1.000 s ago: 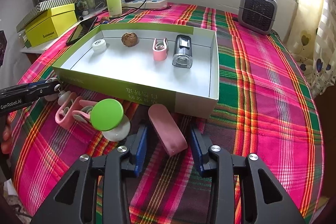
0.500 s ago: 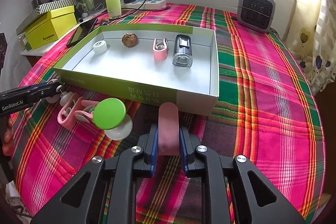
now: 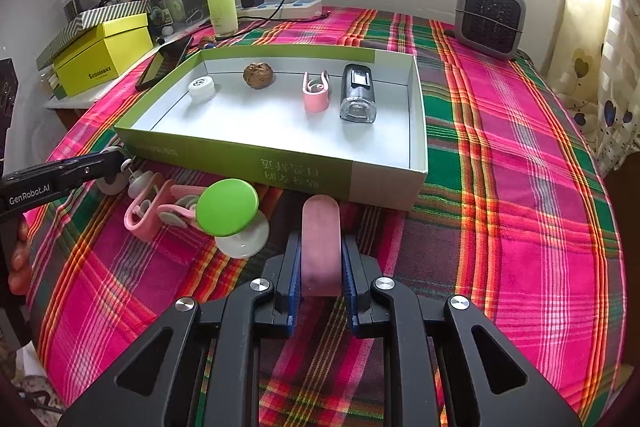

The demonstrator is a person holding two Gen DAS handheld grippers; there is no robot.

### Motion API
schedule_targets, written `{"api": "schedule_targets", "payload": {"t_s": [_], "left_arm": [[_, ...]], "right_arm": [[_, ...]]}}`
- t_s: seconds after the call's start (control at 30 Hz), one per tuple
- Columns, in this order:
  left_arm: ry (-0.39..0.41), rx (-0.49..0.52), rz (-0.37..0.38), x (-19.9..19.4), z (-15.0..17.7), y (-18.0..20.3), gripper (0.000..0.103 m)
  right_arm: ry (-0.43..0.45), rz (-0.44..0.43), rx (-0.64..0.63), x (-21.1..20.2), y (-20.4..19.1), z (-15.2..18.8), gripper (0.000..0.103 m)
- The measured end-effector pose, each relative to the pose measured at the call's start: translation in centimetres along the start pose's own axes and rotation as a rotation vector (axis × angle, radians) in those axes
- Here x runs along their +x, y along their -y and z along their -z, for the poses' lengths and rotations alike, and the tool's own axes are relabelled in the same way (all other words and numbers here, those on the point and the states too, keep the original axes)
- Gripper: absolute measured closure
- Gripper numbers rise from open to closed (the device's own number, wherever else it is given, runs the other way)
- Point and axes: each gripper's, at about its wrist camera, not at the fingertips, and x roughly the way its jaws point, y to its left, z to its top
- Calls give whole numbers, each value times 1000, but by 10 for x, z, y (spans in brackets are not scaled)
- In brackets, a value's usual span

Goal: Organize objects
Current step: 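Grasp the pink clip with the right tool while the left tool grasps the white panda-face toy, then carry the pink clip and panda-face toy over the white box with both tools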

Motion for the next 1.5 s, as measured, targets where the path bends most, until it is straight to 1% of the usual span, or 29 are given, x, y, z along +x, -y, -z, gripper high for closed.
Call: {"api": "schedule_targets", "payload": {"t_s": [0.83,1.23,1.37,1.5], "left_arm": [[3,16,4,-12,6,7,75],[24,36,15,-22,2,17,75],[41,41,23,-27,-3,21,75],[38,42,36,-26,-9,24,75]], "right_arm": [[12,-29,26,-9,-5,3,84],[45,-34,27,-22,-9,-2,84],[53,-32,30,-25,-9,-7,84],[63,-27,34,-28,-8,-12,84]]}}
